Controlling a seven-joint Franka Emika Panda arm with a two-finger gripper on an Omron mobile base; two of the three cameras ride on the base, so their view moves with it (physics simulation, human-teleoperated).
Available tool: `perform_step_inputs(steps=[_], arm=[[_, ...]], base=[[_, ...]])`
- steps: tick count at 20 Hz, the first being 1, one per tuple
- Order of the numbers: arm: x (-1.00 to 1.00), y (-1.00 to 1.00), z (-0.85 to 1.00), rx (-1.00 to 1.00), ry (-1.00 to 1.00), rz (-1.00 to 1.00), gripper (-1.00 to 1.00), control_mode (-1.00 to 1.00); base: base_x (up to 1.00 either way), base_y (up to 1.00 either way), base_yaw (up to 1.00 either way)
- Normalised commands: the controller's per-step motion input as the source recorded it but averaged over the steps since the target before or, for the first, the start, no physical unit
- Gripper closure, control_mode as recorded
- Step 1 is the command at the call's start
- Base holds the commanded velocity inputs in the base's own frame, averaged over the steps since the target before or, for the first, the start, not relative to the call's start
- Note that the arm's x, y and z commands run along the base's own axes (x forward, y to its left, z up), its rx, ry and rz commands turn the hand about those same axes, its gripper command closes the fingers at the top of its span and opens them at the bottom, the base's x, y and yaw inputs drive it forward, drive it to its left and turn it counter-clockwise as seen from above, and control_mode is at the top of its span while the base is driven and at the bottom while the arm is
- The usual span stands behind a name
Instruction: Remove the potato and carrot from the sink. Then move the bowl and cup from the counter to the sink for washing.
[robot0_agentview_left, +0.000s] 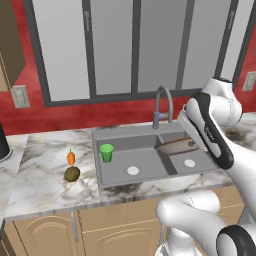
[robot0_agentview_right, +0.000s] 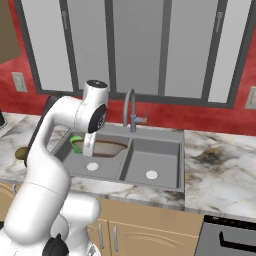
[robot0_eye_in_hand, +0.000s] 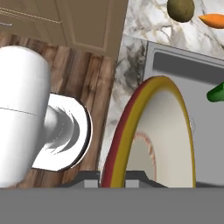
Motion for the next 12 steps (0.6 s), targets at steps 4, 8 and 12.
perform_step_inputs(steps=[4,8,12], arm=[[0.16,0.31,-0.05,0.03,0.00,0.00,1.00,-1.00],[0.17,0.28,-0.06,0.04,0.00,0.00,1.00,-1.00],[0.18,0.25,-0.09,0.03,0.00,0.00,1.00,-1.00]], base=[[0.00,0.00,0.00],[0.00,0.00,0.00],[0.00,0.00,0.00]])
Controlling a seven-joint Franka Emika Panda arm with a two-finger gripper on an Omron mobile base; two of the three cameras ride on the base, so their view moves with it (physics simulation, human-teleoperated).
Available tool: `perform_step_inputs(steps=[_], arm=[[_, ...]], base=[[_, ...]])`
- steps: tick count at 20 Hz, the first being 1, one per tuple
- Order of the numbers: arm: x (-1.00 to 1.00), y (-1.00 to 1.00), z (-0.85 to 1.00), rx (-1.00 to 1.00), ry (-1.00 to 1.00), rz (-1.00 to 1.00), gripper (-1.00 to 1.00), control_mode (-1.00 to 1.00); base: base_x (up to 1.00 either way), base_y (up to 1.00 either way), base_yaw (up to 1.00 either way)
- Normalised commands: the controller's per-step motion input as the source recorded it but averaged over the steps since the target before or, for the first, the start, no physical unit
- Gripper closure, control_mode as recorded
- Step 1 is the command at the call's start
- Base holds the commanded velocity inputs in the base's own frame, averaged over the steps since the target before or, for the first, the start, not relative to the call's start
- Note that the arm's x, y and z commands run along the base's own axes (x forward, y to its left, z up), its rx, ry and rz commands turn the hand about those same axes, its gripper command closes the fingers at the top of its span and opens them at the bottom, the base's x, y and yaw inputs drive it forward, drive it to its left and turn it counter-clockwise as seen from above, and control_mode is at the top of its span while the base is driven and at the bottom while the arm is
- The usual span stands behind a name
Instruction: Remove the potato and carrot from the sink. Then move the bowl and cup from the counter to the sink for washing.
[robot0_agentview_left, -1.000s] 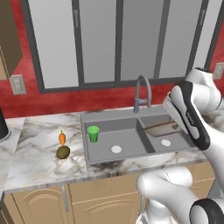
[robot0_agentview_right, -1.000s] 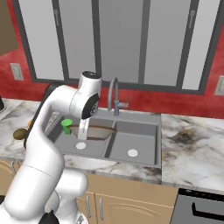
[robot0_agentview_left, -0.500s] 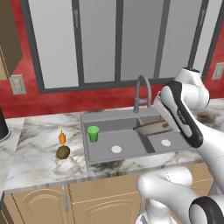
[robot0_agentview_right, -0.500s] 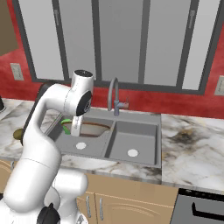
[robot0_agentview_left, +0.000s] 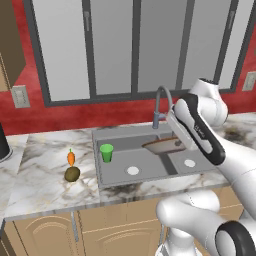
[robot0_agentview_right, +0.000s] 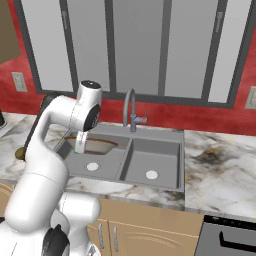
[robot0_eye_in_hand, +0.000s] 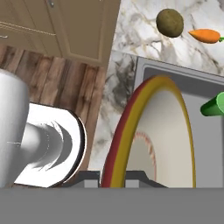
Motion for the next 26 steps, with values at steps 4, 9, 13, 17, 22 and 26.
perform_step_inputs(steps=[4,9,13,17,22,26], arm=[[0.24,0.20,-0.15,0.03,0.00,0.00,1.00,-1.00],[0.22,0.18,-0.15,0.02,0.00,0.00,1.00,-1.00],[0.24,0.11,-0.17,0.00,0.00,0.00,1.00,-1.00],[0.27,0.09,-0.19,0.00,0.00,0.00,1.00,-1.00],[0.25,0.07,-0.19,0.00,0.00,0.00,1.00,-1.00],[0.25,0.07,-0.22,0.00,0.00,0.00,1.00,-1.00]], base=[[0.00,0.00,0.00],[0.00,0.00,0.00],[0.00,0.00,0.00],[0.00,0.00,0.00],[0.00,0.00,0.00],[0.00,0.00,0.00]])
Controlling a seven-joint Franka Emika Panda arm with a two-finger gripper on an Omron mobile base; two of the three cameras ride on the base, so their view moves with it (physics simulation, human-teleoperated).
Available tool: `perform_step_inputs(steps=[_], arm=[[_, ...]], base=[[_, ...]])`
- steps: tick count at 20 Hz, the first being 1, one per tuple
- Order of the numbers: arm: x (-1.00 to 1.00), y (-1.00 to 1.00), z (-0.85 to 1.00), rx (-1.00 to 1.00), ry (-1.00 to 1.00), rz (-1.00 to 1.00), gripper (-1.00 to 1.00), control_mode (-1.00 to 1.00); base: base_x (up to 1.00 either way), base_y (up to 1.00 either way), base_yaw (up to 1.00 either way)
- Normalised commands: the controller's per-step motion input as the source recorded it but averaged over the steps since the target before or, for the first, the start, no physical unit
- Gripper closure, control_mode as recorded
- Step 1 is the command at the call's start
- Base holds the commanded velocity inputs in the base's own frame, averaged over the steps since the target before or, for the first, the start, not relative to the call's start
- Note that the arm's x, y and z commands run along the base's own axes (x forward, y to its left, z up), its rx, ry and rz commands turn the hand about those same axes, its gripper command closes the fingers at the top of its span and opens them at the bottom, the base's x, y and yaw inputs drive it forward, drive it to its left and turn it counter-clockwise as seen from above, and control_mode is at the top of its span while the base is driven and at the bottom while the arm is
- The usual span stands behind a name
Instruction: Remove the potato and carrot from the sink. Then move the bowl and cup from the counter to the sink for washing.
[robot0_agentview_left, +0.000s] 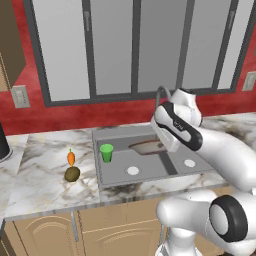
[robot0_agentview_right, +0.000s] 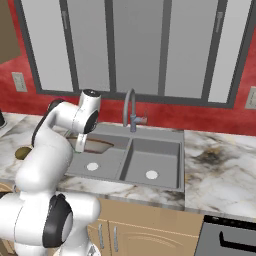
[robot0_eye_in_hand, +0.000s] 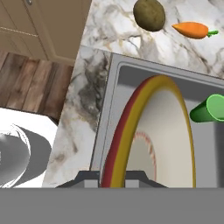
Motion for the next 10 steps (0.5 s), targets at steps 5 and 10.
perform_step_inputs(steps=[5,10], arm=[[0.22,0.01,-0.24,0.00,0.00,0.00,1.00,-1.00],[0.22,0.00,-0.22,0.00,0.00,0.00,1.00,-1.00]], base=[[0.00,0.00,0.00],[0.00,0.00,0.00]])
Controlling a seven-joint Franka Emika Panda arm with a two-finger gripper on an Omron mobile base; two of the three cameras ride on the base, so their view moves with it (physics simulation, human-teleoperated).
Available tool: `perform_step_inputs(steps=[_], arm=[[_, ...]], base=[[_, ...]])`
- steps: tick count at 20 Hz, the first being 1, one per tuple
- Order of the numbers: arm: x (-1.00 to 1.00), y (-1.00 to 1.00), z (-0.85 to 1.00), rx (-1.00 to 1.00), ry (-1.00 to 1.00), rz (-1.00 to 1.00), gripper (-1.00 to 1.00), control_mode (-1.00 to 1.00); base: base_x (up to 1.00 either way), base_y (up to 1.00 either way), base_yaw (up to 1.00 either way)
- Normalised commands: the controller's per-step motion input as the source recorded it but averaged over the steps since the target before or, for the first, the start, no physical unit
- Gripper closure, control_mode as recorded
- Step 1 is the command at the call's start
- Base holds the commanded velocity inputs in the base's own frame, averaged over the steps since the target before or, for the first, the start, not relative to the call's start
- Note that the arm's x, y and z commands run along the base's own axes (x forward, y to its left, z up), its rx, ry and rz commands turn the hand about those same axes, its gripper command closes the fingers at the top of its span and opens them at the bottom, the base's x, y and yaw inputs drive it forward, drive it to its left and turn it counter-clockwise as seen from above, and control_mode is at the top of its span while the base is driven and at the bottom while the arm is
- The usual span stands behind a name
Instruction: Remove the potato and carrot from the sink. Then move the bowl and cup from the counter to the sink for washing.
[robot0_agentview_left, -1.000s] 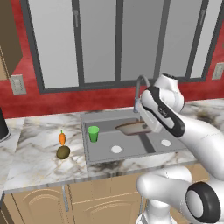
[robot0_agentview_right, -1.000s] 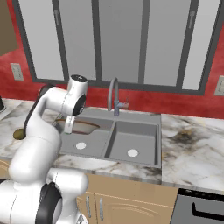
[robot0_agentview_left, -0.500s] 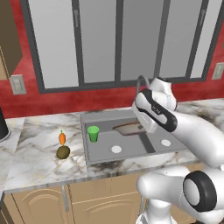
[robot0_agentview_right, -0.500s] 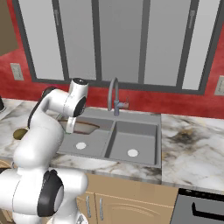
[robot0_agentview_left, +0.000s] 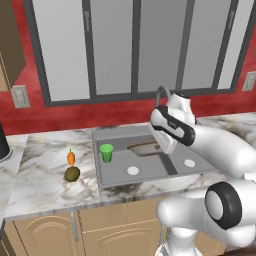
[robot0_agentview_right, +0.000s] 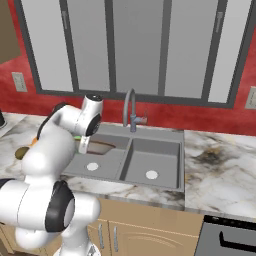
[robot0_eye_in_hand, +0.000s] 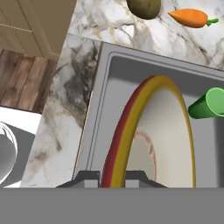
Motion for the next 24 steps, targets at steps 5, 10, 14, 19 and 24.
perform_step_inputs(steps=[5,10,14,19,24], arm=[[0.22,0.00,-0.17,0.00,0.00,0.00,1.00,-1.00],[0.19,0.02,-0.20,0.00,0.00,0.00,1.00,-1.00],[0.23,0.00,-0.22,0.00,0.00,0.00,1.00,-1.00],[0.28,0.03,-0.24,0.00,0.00,0.00,1.00,-1.00],[0.29,0.05,-0.23,0.00,0.00,-0.02,1.00,-1.00]], base=[[0.00,0.00,0.00],[0.00,0.00,0.00],[0.00,0.00,0.00],[0.00,0.00,0.00],[0.00,0.00,0.00]])
